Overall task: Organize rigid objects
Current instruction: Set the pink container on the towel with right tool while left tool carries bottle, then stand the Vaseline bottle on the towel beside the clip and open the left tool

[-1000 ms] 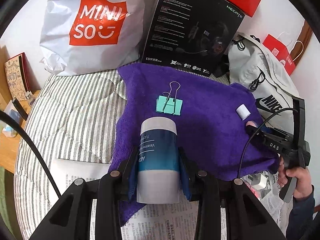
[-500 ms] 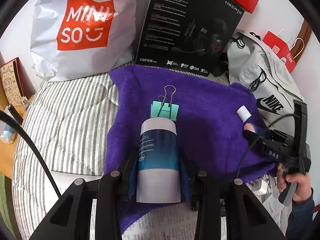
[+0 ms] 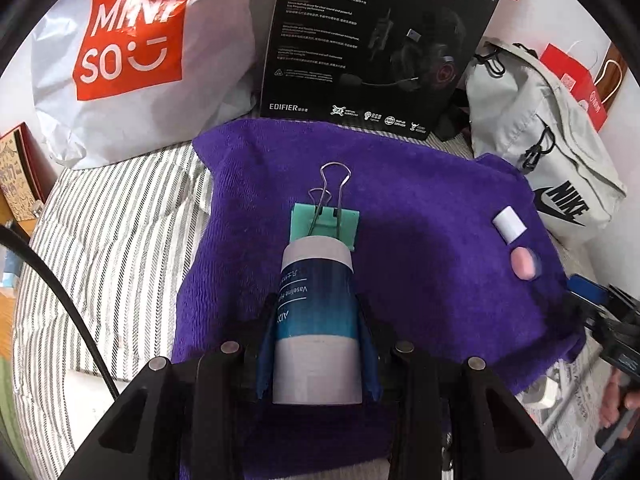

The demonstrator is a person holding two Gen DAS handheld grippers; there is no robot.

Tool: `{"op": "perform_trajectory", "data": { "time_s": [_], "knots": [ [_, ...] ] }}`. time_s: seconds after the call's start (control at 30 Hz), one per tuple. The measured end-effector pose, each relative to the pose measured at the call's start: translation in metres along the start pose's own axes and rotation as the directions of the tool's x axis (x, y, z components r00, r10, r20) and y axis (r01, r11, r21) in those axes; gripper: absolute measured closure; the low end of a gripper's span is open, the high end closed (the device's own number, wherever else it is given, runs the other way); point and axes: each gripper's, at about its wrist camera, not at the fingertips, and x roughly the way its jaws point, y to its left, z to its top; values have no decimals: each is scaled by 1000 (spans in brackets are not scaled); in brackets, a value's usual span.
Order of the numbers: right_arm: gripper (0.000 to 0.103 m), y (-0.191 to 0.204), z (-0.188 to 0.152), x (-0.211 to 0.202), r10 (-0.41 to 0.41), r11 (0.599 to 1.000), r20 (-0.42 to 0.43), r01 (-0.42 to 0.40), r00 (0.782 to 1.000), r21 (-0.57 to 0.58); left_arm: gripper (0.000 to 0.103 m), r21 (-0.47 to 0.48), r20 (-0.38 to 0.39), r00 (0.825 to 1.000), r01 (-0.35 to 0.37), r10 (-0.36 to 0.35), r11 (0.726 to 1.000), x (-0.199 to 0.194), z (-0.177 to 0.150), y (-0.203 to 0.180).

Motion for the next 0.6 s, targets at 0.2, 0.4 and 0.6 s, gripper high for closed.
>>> {"op": "perform_trajectory", "data": {
  "time_s": [0.2, 0.4, 0.6],
  "knots": [
    [46, 1, -12, -19, 28, 999, 20, -28, 999, 20, 69, 68, -6, 998, -64, 65, 996, 9, 2, -14],
    [46, -2, -20, -29, 29, 999, 14, -29, 999, 30, 68, 133, -3, 993, -115, 117, 984, 14, 0, -25],
    [46, -7, -23, -36, 33, 998, 23, -34, 999, 53, 67, 141, -13, 993, -118, 121, 983, 13, -3, -25]
  ]
}}
